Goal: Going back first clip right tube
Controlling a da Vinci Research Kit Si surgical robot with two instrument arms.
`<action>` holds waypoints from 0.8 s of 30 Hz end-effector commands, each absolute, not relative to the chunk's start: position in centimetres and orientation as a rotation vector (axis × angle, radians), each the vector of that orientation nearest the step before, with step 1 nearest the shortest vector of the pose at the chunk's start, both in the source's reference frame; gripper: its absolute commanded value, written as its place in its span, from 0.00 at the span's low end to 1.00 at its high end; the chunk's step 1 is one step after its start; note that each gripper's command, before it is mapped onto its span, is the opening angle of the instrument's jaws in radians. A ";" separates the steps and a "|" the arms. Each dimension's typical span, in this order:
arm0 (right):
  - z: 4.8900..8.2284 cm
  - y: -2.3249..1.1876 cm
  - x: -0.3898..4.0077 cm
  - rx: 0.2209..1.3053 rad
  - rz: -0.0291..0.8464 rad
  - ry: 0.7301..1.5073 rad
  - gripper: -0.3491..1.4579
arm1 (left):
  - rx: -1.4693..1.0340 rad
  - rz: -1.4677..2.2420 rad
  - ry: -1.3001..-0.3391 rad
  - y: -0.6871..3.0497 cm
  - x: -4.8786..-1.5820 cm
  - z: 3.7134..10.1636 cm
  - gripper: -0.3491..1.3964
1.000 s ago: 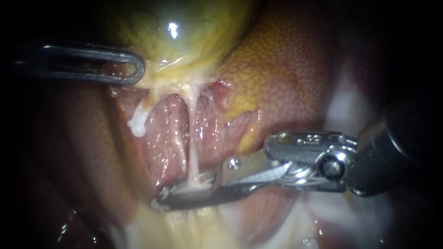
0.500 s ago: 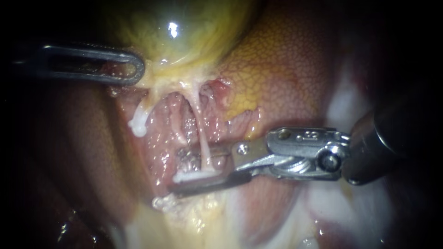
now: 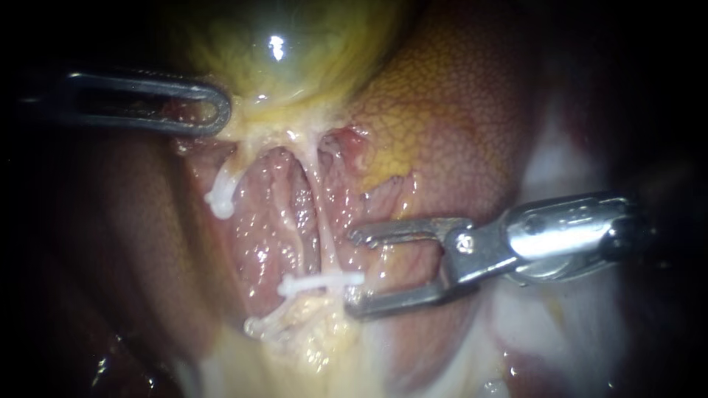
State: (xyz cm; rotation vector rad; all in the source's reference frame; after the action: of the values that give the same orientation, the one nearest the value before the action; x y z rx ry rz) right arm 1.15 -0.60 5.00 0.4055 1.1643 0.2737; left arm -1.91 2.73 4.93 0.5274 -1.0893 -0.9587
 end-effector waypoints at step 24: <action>4.89 -0.48 0.82 0.311 0.241 1.150 0.47 | 0.512 -0.963 -1.090 2.71 -2.10 5.08 0.00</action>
State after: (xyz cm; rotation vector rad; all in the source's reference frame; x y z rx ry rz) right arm 0.82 -0.49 4.89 0.3115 1.1497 0.2401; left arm -2.11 2.71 5.10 0.5132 -1.0911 -0.9622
